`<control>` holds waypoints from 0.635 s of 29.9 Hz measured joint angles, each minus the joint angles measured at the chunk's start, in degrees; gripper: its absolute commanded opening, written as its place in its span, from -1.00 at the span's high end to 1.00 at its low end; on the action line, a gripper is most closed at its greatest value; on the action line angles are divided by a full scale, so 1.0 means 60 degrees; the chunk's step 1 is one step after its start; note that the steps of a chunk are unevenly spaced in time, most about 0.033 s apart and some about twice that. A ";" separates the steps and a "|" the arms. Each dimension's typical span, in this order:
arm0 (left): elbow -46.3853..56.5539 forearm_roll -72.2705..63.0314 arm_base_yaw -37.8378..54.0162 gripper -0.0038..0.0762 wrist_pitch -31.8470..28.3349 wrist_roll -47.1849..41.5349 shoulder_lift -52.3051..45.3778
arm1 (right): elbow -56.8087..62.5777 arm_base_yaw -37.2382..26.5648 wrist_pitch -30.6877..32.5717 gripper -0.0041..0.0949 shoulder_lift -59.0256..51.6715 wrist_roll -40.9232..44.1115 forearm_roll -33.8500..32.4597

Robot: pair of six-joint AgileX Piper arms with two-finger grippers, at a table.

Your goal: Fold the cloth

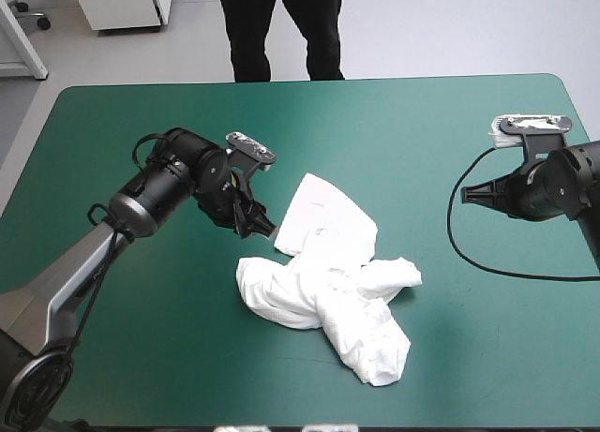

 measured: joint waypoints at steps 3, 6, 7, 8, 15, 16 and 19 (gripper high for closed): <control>0.0119 -0.0031 0.0326 -0.10 0.0054 -0.0007 -0.0113 | 0.0000 0.0000 0.0000 0.92 0.0000 0.0000 0.0075; 0.0796 -0.0262 0.0495 -0.10 -0.0008 -0.0100 -0.0288 | 0.0000 0.0000 0.0000 0.92 0.0000 0.0000 0.0105; 0.1060 -0.0262 0.0508 -0.10 -0.0138 -0.0180 -0.0361 | 0.0000 0.0000 0.0000 0.92 0.0000 0.0000 0.0117; 0.1395 -0.0262 0.0512 -0.10 -0.0382 -0.0300 -0.0446 | 0.0000 0.0000 0.0000 0.92 0.0000 0.0000 0.0157; 0.2792 -0.0987 0.0512 -0.10 -0.2097 -0.0577 -0.0494 | 0.0000 0.0000 0.0000 0.92 0.0000 0.0000 0.0245; 0.2871 -0.1021 0.0512 -0.10 -0.2171 -0.0588 -0.0424 | 0.0000 0.0000 0.0000 0.92 0.0000 0.0000 0.0245; 0.3023 -0.1049 0.0512 -0.10 -0.2296 -0.0597 -0.0139 | 0.0000 0.0000 0.0000 0.92 0.0000 0.0000 0.0245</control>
